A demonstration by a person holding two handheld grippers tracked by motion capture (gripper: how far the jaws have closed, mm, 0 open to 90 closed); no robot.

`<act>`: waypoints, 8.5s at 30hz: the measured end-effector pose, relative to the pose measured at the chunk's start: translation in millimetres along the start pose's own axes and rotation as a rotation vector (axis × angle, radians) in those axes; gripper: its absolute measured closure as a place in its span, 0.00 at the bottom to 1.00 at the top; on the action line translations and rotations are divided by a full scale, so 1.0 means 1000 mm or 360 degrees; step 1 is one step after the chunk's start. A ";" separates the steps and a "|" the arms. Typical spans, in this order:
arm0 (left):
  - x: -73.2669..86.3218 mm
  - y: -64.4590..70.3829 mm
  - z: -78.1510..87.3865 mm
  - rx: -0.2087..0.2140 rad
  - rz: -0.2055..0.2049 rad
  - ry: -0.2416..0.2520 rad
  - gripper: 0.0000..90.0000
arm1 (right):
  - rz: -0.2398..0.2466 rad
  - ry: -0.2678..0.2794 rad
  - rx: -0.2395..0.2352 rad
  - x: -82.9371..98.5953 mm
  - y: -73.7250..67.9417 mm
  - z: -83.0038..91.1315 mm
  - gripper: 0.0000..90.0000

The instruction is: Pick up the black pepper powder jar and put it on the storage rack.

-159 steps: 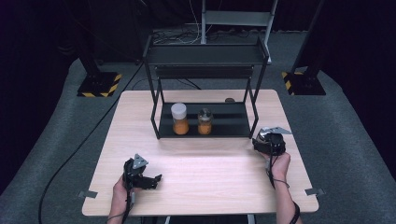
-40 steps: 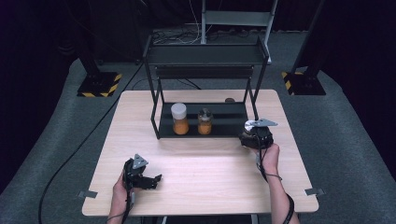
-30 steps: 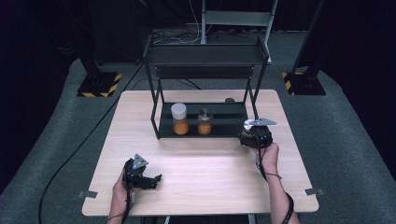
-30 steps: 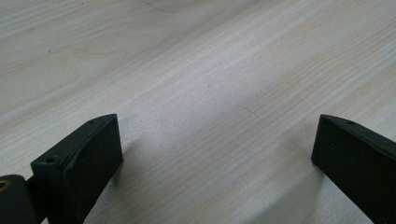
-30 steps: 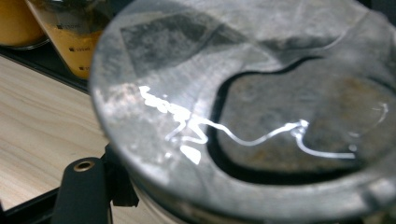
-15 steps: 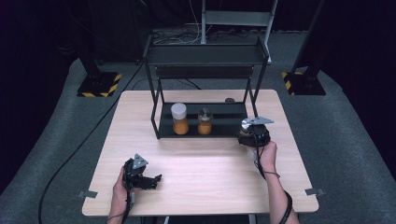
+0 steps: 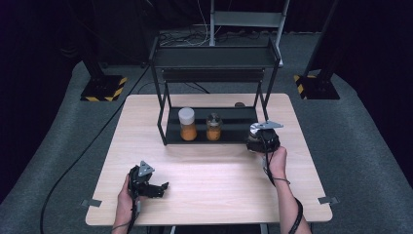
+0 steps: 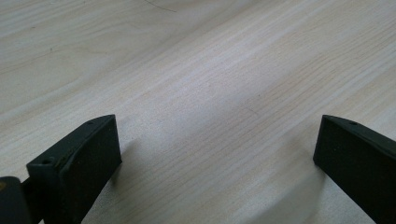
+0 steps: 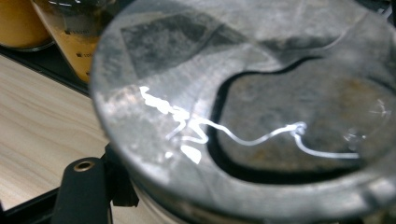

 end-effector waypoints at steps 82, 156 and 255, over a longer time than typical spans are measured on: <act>0.000 0.000 0.000 0.0004 -0.0011 -0.0001 0.01 | -0.0004 -0.0014 -0.0039 -0.020 -0.018 -0.036 0.33; 0.000 0.000 0.000 0.0005 -0.0005 -0.0002 0.01 | -0.0030 -0.0049 0.0009 -0.036 -0.023 -0.083 0.33; 0.000 0.000 0.000 0.0002 0.0001 -0.0002 0.00 | -0.0047 -0.0184 -0.0078 0.128 -0.017 0.057 0.00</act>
Point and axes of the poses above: each handheld gripper's, and its own axes: z roughly backward along the jaws, x roughly out of its underside, y roughly to its right, the point moved 1 cm from there along -z, roughly forward along the jaws, and after that the axes turned 2 degrees about z, right-handed, at the moved point
